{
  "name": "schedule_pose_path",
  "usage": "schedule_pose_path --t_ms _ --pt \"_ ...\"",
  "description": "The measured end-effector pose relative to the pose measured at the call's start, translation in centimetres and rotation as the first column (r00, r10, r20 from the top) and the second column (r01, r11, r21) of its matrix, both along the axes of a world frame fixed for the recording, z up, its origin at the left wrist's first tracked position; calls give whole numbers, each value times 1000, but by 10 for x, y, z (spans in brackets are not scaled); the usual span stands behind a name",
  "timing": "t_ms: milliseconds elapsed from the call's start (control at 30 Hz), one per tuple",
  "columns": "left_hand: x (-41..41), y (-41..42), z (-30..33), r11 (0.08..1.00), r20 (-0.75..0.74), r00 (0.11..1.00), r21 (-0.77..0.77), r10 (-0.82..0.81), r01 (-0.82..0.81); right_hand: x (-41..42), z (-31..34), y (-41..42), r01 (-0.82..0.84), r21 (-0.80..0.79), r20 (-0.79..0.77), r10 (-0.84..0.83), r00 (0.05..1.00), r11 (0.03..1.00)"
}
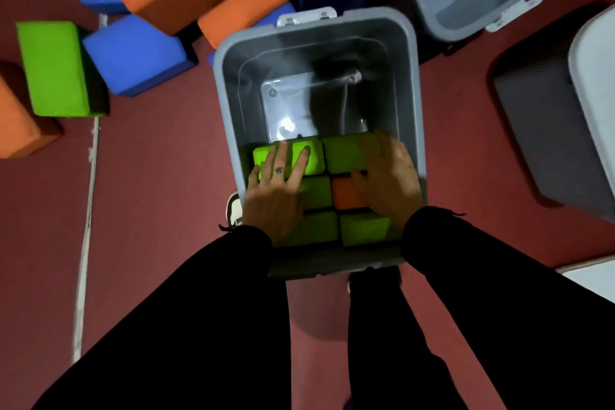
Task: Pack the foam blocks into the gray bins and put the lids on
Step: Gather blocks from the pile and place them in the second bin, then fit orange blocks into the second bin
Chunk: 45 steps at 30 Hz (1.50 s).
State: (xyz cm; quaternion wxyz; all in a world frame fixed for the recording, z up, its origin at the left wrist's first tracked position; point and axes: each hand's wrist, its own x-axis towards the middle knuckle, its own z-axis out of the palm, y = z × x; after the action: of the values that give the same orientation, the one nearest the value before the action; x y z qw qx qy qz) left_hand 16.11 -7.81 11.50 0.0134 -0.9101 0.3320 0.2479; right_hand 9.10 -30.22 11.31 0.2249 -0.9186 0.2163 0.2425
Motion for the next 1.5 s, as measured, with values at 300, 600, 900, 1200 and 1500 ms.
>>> schedule_pose_path --t_ms 300,600,900,1200,1500 --pt "27 26 109 616 -540 574 -125 615 -778 46 118 48 -76 165 48 69 996 983" --pt "90 157 186 399 -543 451 -220 708 -890 144 198 172 16 281 22 -23 999 960" --pt "163 264 221 361 -654 375 -164 657 -918 214 208 229 705 520 -223 -720 657 482" --pt "301 230 194 509 -643 473 -147 603 -848 307 174 213 765 414 -185 -777 602 493" --pt "442 160 119 666 -585 583 -95 565 -740 394 108 115 870 255 -117 -880 461 422"
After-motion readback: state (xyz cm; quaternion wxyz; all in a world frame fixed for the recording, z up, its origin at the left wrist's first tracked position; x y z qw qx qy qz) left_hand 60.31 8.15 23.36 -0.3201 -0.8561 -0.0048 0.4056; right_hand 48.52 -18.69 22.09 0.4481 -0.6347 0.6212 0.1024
